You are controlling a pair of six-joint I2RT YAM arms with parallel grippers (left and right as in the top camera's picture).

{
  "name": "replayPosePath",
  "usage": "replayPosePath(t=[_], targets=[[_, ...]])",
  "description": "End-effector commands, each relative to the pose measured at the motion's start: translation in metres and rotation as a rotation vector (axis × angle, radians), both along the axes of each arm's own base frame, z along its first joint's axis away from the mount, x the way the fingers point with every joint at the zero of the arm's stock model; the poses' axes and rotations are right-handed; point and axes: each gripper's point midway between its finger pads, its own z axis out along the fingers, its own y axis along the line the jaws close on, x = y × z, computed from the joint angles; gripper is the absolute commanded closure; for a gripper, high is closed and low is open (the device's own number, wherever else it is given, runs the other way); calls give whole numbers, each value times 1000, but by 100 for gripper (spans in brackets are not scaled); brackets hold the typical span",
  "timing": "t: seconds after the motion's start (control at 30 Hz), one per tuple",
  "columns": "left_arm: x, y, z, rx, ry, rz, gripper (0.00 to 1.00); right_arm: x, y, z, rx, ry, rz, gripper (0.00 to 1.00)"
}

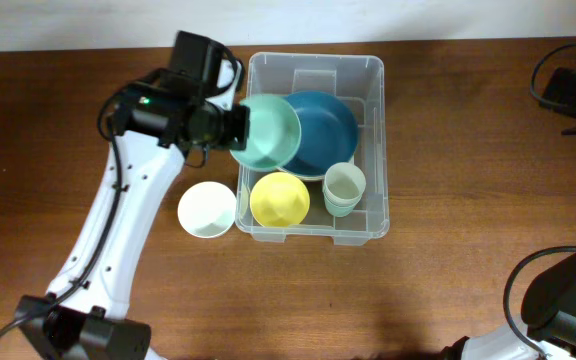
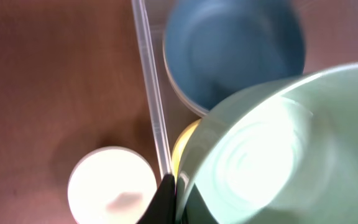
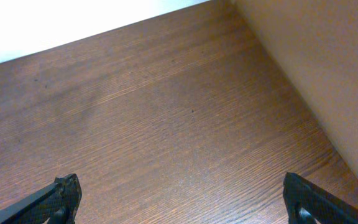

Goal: Pack container
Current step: 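Place the mint bowl onto the yellow bowl in the container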

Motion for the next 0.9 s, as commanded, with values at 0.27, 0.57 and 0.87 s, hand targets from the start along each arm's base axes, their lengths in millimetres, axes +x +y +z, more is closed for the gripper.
replayPosePath(t=[0.27, 0.57, 0.87], targets=[[-36, -20, -31, 58, 135, -92, 99, -1, -4, 1, -1, -4, -22, 1], [-50, -19, -62, 86, 206, -105, 94, -1, -4, 1, -1, -4, -22, 1], [-26, -22, -54, 68, 106, -89, 14, -1, -4, 1, -1, -4, -22, 1]])
